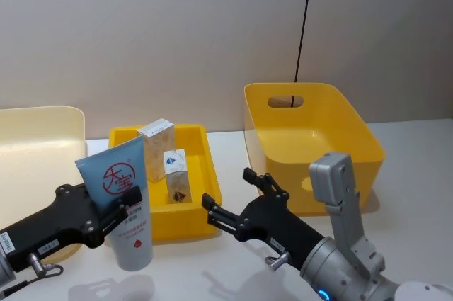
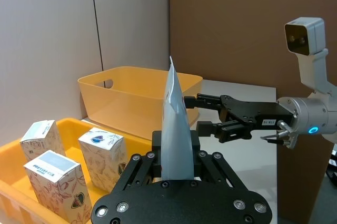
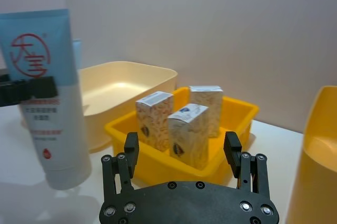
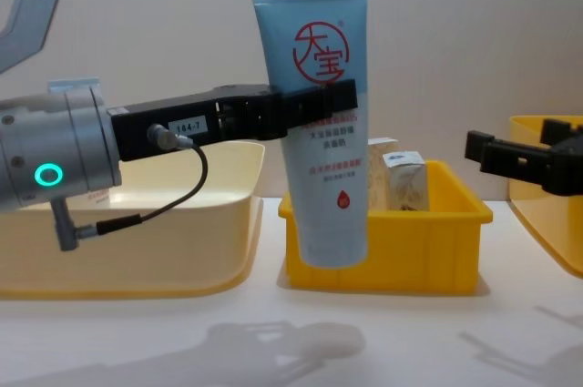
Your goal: Bimanual collaborative sorting of washing and personal care products
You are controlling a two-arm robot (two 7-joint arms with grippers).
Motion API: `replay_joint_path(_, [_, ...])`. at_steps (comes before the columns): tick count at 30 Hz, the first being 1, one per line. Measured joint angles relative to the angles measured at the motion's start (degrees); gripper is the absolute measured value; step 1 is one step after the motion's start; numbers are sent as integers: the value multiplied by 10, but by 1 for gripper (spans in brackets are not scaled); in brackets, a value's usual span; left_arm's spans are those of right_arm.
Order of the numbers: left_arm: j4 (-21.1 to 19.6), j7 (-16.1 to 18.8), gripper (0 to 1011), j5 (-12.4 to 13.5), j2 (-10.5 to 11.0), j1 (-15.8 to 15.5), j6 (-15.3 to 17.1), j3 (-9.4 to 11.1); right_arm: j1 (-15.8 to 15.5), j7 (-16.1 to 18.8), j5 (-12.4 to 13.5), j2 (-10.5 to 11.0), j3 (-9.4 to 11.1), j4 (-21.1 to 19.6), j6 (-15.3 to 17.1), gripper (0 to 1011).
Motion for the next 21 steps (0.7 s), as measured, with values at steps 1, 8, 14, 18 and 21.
replay_joint_path(1, [0, 0, 270, 0, 0, 0, 0, 0, 2, 10, 4, 4, -1, -1, 2, 1004])
replay_joint_path(8, [0, -1, 270, 0, 0, 0, 0, 1, 14, 53, 24, 19, -9, -1, 11, 1004])
replay_joint_path(14, [1, -2, 269, 0, 1, 0, -1, 1, 30, 97, 44, 34, -20, 1, 22, 1004])
replay_joint_path(18, [1, -2, 270, 0, 1, 0, -1, 2, 44, 130, 58, 45, -31, 5, 31, 1004])
replay_joint_path(21, [1, -2, 270, 0, 1, 0, -1, 2, 55, 153, 66, 51, -40, 10, 37, 1004])
